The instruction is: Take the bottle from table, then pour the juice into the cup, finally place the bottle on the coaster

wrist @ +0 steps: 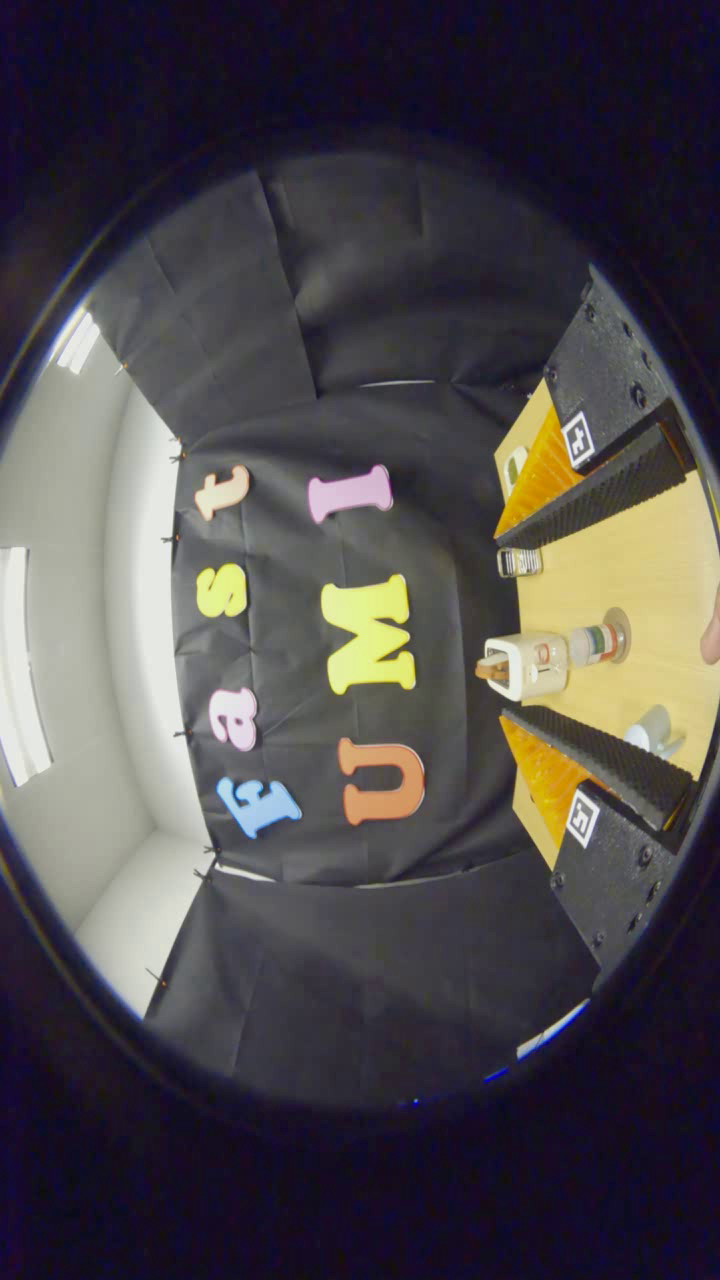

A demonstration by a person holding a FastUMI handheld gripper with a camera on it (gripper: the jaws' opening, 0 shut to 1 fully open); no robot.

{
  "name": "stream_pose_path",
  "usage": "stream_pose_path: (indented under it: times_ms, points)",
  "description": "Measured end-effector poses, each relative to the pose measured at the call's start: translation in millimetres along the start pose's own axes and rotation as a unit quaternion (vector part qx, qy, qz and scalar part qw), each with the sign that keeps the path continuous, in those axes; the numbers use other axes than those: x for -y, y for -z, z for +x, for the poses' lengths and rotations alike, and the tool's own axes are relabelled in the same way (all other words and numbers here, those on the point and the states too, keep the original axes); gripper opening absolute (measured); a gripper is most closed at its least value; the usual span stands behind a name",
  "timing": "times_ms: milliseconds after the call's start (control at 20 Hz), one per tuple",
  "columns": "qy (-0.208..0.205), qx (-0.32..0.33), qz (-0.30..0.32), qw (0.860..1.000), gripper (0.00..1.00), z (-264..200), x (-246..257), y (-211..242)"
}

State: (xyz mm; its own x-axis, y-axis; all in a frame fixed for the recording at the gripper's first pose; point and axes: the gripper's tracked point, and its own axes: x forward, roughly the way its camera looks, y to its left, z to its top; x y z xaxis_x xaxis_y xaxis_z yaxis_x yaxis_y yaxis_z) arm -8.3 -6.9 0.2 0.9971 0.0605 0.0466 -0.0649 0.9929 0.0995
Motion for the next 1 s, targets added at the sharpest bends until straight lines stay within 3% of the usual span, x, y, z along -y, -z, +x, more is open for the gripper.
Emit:
stream_pose_path:
  times_ms: [150,300,700,1000]
  points:
    - [0.024,-0.025,-0.035,0.999,1.00,-4,10,-5]
    - [0.011,-0.013,-0.046,0.999,1.00,-8,-4,-23]
    - [-0.013,0.016,-0.008,1.000,1.00,-15,2,-54]
    - [0.024,-0.026,-0.013,0.999,1.00,-9,32,-37]
